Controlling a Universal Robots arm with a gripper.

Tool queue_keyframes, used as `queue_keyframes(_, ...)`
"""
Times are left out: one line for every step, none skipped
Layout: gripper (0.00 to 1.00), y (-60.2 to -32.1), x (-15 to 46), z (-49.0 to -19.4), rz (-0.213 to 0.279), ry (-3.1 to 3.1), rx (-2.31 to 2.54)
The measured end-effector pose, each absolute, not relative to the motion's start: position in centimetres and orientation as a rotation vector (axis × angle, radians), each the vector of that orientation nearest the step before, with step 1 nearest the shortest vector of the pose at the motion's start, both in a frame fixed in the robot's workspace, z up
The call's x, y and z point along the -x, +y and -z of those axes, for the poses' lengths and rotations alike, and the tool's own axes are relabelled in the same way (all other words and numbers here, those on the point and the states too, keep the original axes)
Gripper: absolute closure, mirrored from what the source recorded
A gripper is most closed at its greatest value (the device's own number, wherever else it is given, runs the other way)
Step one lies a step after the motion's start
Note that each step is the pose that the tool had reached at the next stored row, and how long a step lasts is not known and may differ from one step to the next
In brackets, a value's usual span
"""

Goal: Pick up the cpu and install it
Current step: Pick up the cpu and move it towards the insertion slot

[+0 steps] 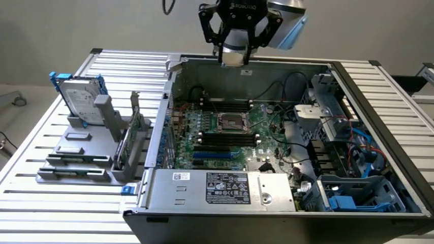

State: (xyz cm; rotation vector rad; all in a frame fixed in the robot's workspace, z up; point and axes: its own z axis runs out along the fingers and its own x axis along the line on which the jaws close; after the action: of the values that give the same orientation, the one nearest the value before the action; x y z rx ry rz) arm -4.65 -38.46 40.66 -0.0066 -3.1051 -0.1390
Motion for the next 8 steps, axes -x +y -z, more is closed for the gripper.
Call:
queue_keyframes(0.45,-38.3,4.2,-40.5,0.139,-3.105,0.007)
queue_keyframes(0.45,-38.1,3.8,-40.3,0.139,-3.105,0.007)
queue_keyframes(0.45,-37.9,3.3,-40.1,0.139,-3.105,0.007)
queue_keyframes(0.45,-37.7,2.8,-39.9,0.139,-3.105,0.007)
queue_keyframes(0.45,-37.6,2.4,-39.7,0.139,-3.105,0.007)
queue_keyframes(0.45,-37.4,2.0,-39.6,0.139,-3.105,0.007)
queue_keyframes(0.45,-37.3,1.8,-39.4,0.139,-3.105,0.007)
queue_keyframes(0.45,-37.2,1.7,-39.2,0.139,-3.105,0.007)
